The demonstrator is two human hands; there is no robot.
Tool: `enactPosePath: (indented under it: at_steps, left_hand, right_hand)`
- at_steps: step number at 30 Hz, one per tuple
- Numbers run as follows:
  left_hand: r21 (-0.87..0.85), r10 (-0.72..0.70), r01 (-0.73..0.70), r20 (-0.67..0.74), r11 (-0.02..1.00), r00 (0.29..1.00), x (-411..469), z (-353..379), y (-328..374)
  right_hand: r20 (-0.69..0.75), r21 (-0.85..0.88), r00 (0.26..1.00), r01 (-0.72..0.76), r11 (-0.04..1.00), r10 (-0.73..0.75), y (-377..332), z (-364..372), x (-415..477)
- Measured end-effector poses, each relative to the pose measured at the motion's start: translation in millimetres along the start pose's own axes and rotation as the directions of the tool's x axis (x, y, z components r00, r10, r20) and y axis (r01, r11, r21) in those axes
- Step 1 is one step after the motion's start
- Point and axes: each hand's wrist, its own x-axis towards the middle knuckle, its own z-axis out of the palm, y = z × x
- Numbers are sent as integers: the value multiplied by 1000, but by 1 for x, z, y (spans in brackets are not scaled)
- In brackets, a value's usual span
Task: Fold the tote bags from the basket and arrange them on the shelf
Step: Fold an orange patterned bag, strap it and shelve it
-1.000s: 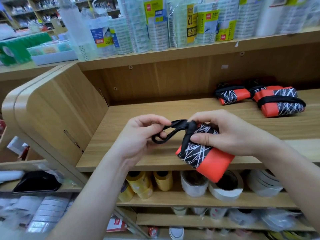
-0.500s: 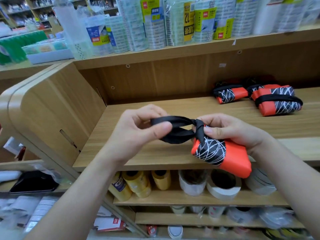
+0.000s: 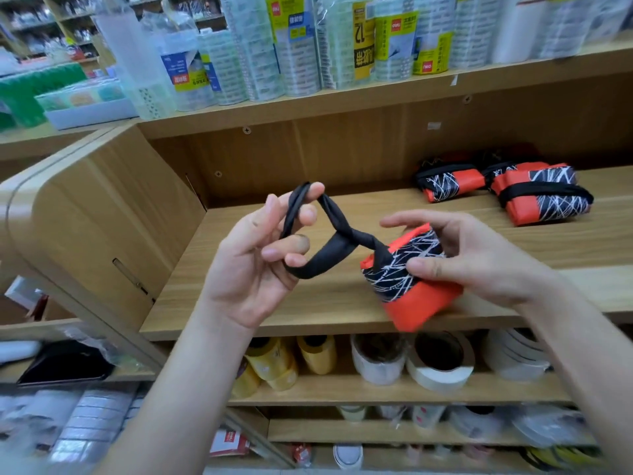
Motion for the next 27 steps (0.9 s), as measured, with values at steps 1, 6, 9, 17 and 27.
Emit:
enactPosePath:
  at_steps: [1,6,9,17,27]
  left_hand:
    - [3,-8,8,11,1000,1000,0,1,-1]
    - [-47,-25,29,82,998,996,10,14,-1]
    - [-149,-58,77,130,986,990,14,19,-7]
    - [-98,-155,176,187,980,970,11,22,-4]
    - [105,-81,129,-371,986,925,13,34,-14]
  right_hand:
    - [-73,-200,997,25,979,-40,-8,-2,-1]
    - [-198,-782,876,129,609,-440,-10,15,6]
    - [-169,-815,823,192,547,-542,-3,29,5]
    - [162,-901,862,328,284,-481,-16,33,-11]
    - [32,-882,916,214,420,-399,-12,30,-13]
